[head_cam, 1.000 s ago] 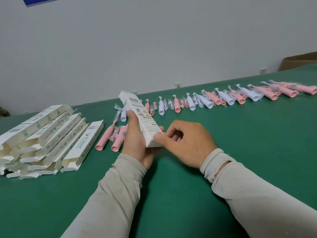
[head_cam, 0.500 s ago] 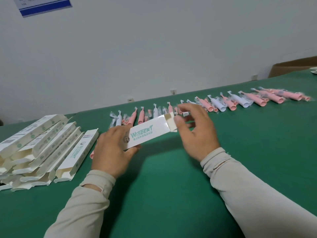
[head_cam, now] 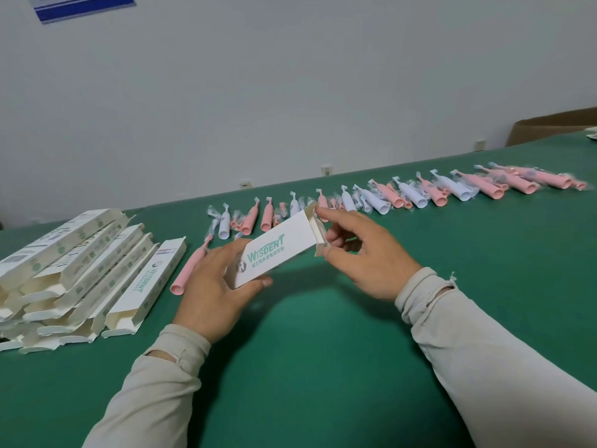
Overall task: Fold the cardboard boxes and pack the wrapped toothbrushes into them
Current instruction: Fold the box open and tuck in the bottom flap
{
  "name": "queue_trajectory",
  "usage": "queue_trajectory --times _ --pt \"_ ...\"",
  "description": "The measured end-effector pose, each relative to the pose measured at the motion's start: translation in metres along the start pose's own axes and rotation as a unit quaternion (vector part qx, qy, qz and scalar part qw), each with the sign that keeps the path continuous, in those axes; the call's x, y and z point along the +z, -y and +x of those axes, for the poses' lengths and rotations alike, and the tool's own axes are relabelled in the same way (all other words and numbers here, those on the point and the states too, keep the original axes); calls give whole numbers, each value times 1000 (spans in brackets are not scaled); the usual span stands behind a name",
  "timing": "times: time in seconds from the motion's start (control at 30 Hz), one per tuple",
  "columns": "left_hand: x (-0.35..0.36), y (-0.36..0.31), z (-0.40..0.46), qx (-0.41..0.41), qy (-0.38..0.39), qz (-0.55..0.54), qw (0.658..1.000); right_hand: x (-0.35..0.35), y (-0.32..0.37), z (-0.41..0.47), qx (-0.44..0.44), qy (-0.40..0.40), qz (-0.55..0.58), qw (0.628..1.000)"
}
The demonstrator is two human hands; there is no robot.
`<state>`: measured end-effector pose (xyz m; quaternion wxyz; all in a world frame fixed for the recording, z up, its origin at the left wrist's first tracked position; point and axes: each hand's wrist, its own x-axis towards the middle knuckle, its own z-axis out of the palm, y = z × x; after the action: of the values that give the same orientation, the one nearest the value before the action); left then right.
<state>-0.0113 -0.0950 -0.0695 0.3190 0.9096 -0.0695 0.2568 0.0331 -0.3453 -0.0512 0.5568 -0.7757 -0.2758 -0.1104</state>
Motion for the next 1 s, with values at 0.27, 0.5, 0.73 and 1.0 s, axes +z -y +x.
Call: queue_trajectory --times 0.27,0.5,0.73,1.0 --pt "-5 1 1 16 32 -28 999 1 2 -2 -2 35 54 998" --pt "-38 25 13 -46 -234 -70 969 21 -24 1 29 -47 2 998" --pt "-33 38 11 -84 -336 -54 937 86 -7 35 -87 118 -303 942" --pt "-33 45 7 -127 -336 -40 932 169 17 82 -260 259 -516 774"
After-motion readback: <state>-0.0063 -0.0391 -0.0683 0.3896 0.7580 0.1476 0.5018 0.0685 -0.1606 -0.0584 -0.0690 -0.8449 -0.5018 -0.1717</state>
